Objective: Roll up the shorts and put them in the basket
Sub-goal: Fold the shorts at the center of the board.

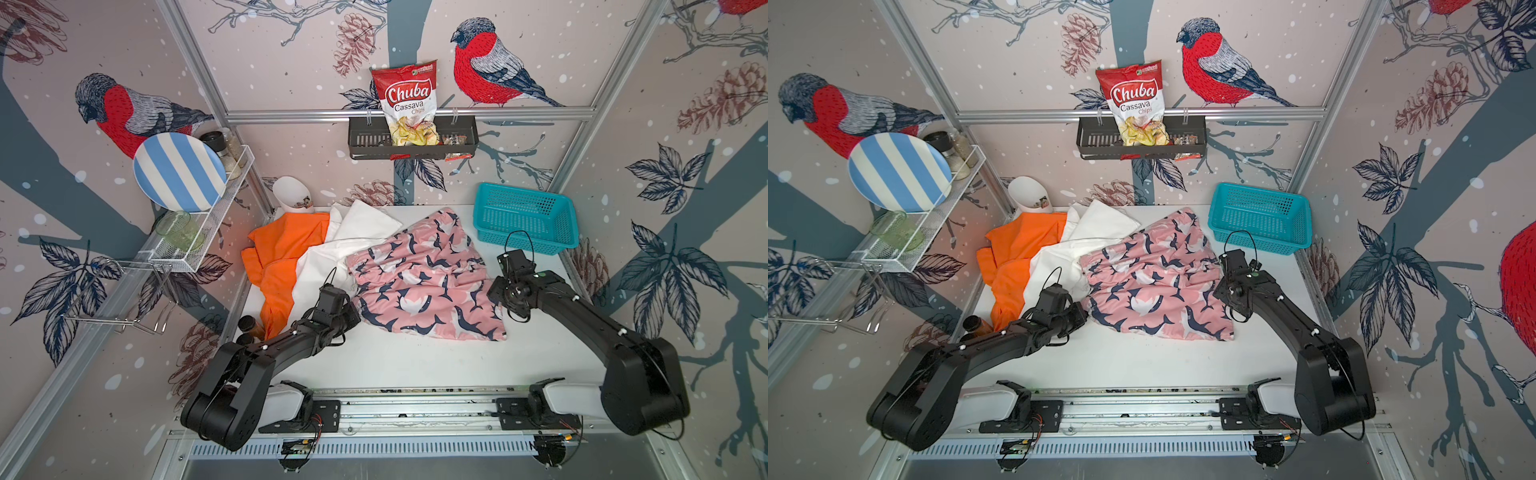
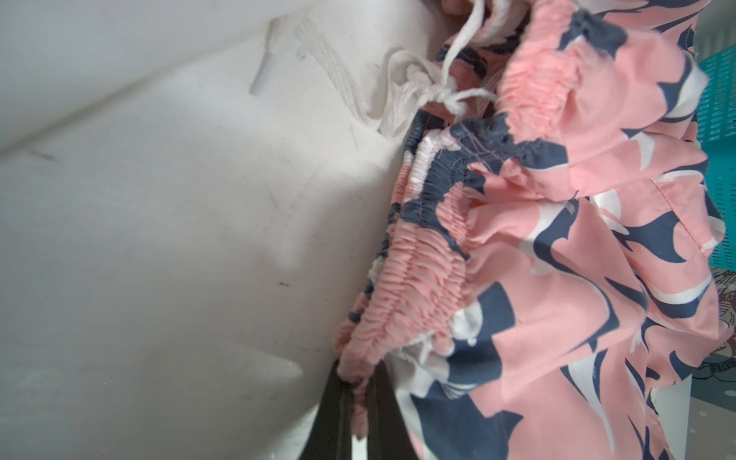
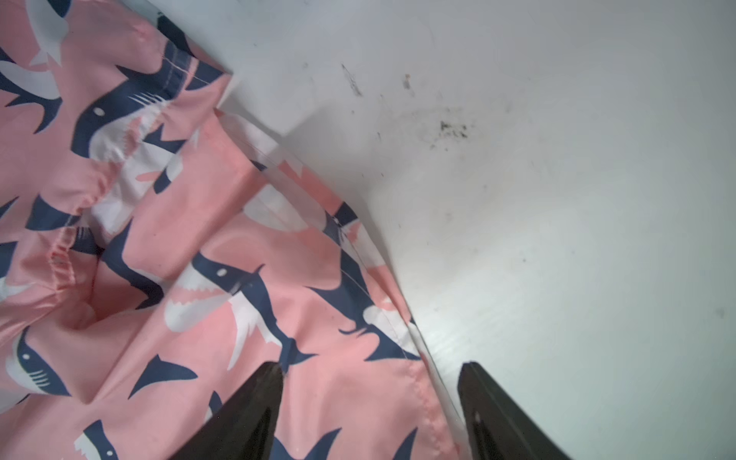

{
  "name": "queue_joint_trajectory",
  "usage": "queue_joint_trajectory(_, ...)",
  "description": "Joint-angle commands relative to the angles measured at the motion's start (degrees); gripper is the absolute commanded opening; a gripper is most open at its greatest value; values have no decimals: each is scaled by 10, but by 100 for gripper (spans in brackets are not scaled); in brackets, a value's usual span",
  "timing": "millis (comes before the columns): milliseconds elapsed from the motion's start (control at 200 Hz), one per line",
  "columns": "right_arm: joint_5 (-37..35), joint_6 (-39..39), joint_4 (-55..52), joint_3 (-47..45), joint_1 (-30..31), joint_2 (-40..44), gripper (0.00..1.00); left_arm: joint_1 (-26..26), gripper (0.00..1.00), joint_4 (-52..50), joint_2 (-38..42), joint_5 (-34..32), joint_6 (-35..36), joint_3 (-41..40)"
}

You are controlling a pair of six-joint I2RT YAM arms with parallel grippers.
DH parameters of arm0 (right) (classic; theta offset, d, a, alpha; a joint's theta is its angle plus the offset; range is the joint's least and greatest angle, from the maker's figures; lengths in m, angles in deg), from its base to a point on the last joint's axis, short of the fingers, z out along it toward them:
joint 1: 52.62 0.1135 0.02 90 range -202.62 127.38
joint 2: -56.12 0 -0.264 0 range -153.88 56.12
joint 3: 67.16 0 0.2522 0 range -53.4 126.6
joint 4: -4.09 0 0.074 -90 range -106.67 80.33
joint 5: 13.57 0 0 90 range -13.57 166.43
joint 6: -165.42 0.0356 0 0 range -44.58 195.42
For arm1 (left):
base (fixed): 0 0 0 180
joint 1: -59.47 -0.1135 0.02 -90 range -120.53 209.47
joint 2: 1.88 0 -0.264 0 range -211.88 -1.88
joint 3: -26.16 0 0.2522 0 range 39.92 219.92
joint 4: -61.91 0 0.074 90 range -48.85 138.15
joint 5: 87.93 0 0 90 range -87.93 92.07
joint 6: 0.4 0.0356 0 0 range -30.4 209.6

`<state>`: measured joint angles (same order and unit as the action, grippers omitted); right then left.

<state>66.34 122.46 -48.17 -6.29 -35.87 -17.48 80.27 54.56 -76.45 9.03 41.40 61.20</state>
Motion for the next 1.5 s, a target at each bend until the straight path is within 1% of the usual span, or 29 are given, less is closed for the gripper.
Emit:
queue_joint_trajectory(0,36,66,-27,-38,-7,50,75,-2,0,-107,-8,-8,3,-4)
queue_joint_trajectory(105,79,121,-18,-90,-7,105,74,-2,0,-110,-5,-9,2,-5)
queue_joint_trajectory(180,109,154,0,-120,-7,129,73,-2,0,-111,-2,-9,0,-6)
queue_joint_trajectory(320,175,185,52,-160,-7,113,69,-2,0,-116,-1,-9,1,-4)
queue_joint_trajectory(420,183,206,63,-176,-7,100,63,-2,0,-122,4,-11,1,-3)
queue_joint_trajectory(545,182,227,75,-197,-9,105,54,-2,0,-129,10,-12,0,0)
queue_joint_trajectory(580,177,230,73,-199,-10,108,49,-2,0,-132,13,-12,0,1)
queue_joint_trajectory(640,168,233,65,-197,-11,116,43,-2,0,-140,21,-14,0,3)
queue_joint_trajectory(720,149,229,54,-190,-15,132,16,-2,0,-154,35,-17,1,8)
queue_joint_trajectory(745,145,224,51,-185,-18,137,9,-2,0,-160,42,-18,1,11)
queue_joint_trajectory(790,135,209,46,-171,-26,145,0,-2,0,-176,59,-17,3,21)
queue_joint_trajectory(855,123,172,40,-137,-43,155,0,-2,0,-211,91,-19,9,49)
queue_joint_trajectory(955,96,99,27,-40,-69,170,0,-2,0,-287,142,-35,32,139)
queue_joint_trajectory(1070,48,23,9,110,-90,189,0,-2,0,-368,173,-56,70,287)
queue_joint_trajectory(1201,-23,-43,23,288,-94,215,0,-2,0,-427,191,-49,109,460)
queue_joint_trajectory(1301,-71,-90,56,401,-93,227,0,-2,0,-475,189,-55,127,595)
queue_joint_trajectory(1366,-87,-118,79,464,-93,225,0,-2,0,-496,183,-63,135,670)
queue_joint_trajectory(1441,-100,-134,108,512,-93,218,0,-2,0,-506,169,-75,143,735)
queue_joint_trajectory(1496,-102,-143,134,527,-93,207,0,-2,0,-512,150,-87,148,773)
